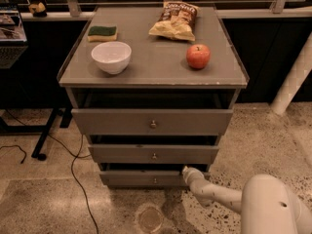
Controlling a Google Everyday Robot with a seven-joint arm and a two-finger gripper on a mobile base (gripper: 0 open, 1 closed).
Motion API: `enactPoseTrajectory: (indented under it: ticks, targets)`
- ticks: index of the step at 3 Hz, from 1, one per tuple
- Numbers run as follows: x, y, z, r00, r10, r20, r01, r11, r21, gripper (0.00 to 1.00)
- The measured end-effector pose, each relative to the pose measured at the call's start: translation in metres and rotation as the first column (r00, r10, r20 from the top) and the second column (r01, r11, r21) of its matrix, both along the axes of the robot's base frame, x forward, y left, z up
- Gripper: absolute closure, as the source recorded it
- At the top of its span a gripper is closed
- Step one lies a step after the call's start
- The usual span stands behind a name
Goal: Open bottom drawer
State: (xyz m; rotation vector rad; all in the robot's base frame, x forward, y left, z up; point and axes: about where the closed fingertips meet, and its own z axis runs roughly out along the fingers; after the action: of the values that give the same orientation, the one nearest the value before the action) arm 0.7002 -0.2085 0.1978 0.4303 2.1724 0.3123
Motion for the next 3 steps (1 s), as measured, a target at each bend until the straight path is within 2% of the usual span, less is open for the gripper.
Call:
enactPoseTrajectory:
  ticks: [1, 2, 3]
  targets:
    - [-0.009, -0.01, -0.004, 0.998, -0.02, -0.06, 0.02, 1.0, 0.001, 1.0]
    - [-0.036, -0.028, -0.003, 0.9796, -0.019, -0.2, 0.016, 1.0, -0.017, 1.0]
    - [-0.065, -0.036, -0.001, 0.9515, 0.004, -0.308, 0.003, 1.0, 0.022, 1.0]
